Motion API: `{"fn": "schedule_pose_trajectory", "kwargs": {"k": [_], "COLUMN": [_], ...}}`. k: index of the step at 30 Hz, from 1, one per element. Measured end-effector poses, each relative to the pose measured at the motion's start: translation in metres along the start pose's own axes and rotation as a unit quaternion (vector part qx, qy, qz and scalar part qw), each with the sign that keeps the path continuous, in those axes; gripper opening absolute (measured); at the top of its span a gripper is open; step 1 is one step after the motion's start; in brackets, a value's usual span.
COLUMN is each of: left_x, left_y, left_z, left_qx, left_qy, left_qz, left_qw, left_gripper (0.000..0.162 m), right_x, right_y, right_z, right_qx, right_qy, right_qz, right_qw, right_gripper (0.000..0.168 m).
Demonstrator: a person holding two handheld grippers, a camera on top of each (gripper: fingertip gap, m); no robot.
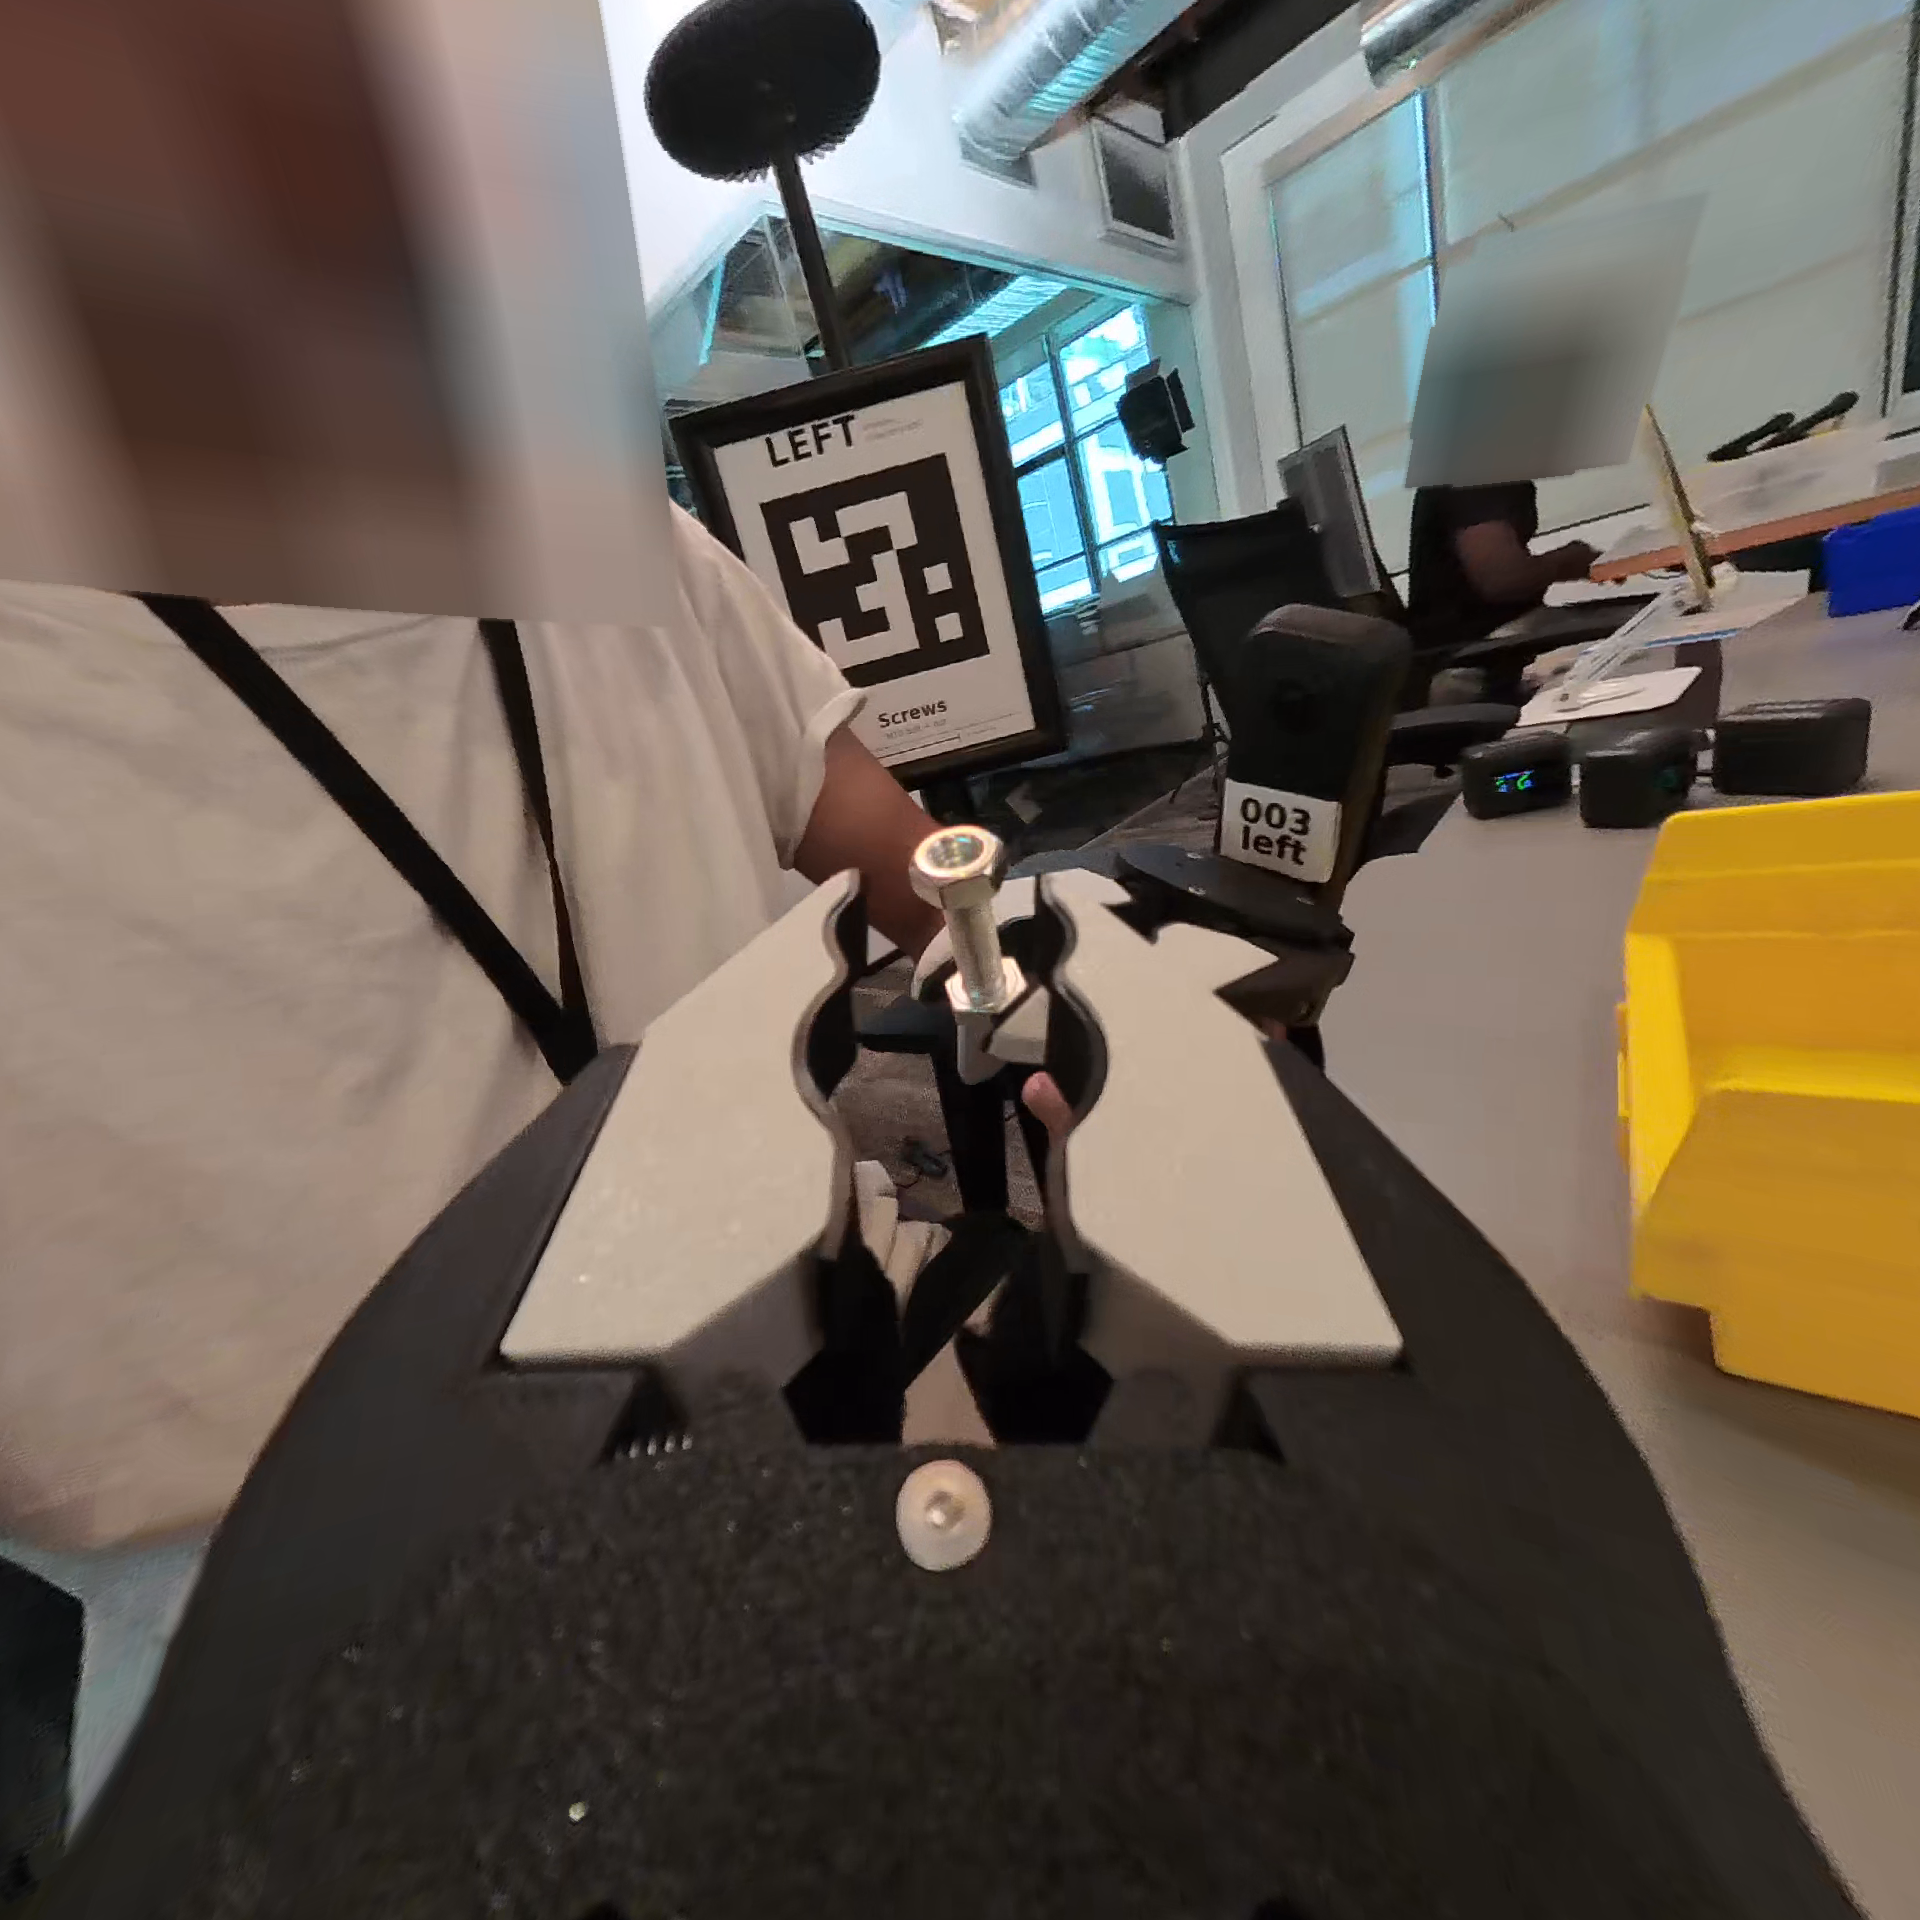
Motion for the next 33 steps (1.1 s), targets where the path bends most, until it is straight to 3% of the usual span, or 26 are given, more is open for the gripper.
{"fn": "schedule_pose_trajectory", "kwargs": {"k": [15,18,24,27,31,33], "left_x": [0.009,0.009,0.001,-0.003,-0.004,-0.004], "left_y": [-0.005,-0.003,0.005,0.009,0.013,0.015], "left_z": [-0.007,-0.008,-0.009,-0.010,-0.009,-0.008], "left_qx": [0.002,-0.015,-0.016,-0.001,0.010,0.017], "left_qy": [-0.029,-0.043,-0.036,-0.022,-0.004,0.006], "left_qz": [0.016,-0.004,-0.053,-0.076,-0.098,-0.105], "left_qw": [0.999,0.999,0.998,0.997,0.995,0.994], "left_gripper": [0.018,0.018,0.018,0.018,0.017,0.018], "right_x": [-0.001,0.008,-0.012,-0.033,-0.041,-0.045], "right_y": [0.004,-0.004,-0.057,-0.059,-0.049,-0.049], "right_z": [0.000,-0.002,-0.028,-0.045,-0.053,-0.056], "right_qx": [0.005,0.040,0.199,0.258,0.397,0.459], "right_qy": [0.066,0.125,0.118,0.045,-0.026,-0.051], "right_qz": [-0.023,-0.169,-0.485,-0.560,-0.653,-0.650], "right_qw": [0.998,0.977,0.843,0.786,0.644,0.603], "right_gripper": [0.033,0.036,0.036,0.040,0.043,0.038]}}
Point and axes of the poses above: each gripper's, where its closed fingertips meet, x back along the fingers, y out of its underside, z = x × y across the jaws, the point moved 8 cm from there along x, back along the fingers, and after that the axes turned 14 degrees about x, right-handed, at the moved point
